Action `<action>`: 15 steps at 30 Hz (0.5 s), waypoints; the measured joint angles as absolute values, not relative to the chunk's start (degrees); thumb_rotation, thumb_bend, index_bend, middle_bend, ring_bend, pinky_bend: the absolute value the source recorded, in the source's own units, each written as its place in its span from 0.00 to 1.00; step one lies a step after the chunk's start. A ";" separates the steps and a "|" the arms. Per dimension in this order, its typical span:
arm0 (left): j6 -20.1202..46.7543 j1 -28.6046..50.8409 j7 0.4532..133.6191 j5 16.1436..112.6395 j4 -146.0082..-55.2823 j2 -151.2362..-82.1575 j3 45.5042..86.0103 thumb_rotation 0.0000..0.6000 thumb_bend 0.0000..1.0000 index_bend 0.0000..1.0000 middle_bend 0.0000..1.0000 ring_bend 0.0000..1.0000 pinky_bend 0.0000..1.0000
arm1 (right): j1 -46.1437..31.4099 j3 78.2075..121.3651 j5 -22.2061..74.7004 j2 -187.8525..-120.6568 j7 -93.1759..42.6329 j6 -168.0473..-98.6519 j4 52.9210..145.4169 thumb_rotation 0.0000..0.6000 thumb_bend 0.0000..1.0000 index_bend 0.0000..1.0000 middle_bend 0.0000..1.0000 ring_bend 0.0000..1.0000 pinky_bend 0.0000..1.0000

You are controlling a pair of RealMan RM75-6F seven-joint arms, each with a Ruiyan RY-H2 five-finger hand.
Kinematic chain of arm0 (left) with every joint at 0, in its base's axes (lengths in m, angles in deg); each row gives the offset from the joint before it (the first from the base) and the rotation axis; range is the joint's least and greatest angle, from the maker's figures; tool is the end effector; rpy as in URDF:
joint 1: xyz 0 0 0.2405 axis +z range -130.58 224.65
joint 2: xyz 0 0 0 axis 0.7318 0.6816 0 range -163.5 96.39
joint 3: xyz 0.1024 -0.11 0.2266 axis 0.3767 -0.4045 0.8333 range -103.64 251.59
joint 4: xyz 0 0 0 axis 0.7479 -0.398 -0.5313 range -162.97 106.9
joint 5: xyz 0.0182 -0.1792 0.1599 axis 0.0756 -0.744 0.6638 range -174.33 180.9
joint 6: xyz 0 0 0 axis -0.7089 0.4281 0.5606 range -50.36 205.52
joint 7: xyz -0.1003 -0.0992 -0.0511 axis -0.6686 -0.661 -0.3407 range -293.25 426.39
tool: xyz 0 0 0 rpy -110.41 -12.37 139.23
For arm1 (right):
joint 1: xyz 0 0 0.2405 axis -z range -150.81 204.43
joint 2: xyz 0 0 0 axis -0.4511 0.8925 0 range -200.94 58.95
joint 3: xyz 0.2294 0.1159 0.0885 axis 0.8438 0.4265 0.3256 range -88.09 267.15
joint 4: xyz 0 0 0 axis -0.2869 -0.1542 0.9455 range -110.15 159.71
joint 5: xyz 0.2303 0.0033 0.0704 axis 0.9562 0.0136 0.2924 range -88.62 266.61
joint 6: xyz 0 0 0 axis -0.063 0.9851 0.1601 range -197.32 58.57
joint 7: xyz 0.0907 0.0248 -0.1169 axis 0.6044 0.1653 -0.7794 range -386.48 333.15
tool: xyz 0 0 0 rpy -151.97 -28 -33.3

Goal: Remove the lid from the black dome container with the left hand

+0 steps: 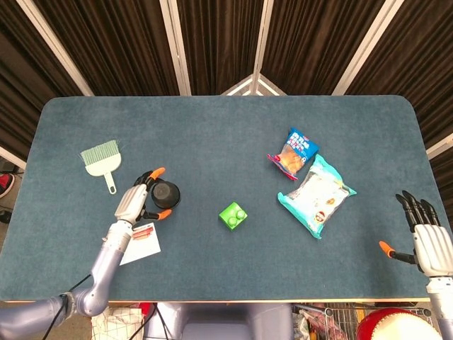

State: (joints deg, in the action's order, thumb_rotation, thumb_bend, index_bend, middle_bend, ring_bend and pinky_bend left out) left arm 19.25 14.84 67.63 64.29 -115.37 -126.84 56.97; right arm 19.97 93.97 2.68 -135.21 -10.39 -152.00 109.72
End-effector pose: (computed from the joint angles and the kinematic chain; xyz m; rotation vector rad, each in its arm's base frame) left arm -0.1752 0.3458 -0.0490 -1.4342 -1.4852 -1.2090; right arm -0.3582 -0.2122 0.1514 1.3432 -1.0116 1.0458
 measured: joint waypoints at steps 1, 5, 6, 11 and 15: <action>19.25 14.80 68.22 63.75 -117.26 -125.62 56.52 1.00 0.54 0.12 0.42 0.00 0.00 | 20.02 93.96 2.59 -135.17 -10.39 -152.15 109.79 1.00 0.21 0.00 0.01 0.11 0.01; 18.97 14.50 70.39 61.14 -126.64 -119.39 53.43 1.00 0.54 0.13 0.42 0.00 0.00 | 20.11 93.86 2.25 -135.11 -10.62 -152.46 110.07 1.00 0.21 0.00 0.01 0.11 0.01; 18.68 14.47 70.99 60.44 -129.95 -117.29 52.30 1.00 0.54 0.13 0.42 0.00 0.00 | 20.09 93.82 2.23 -135.13 -10.71 -152.39 110.13 1.00 0.21 0.00 0.01 0.11 0.01; 17.37 15.14 72.04 57.80 -143.92 -107.02 47.92 1.00 0.53 0.14 0.43 0.00 0.00 | 20.03 93.82 2.21 -135.17 -10.97 -152.38 110.43 1.00 0.21 0.00 0.01 0.11 0.01; 16.93 16.00 71.83 56.22 -148.97 -100.47 47.25 1.00 0.53 0.15 0.43 0.00 0.00 | 20.05 93.73 1.97 -135.01 -11.05 -152.53 110.68 1.00 0.21 0.00 0.01 0.11 0.01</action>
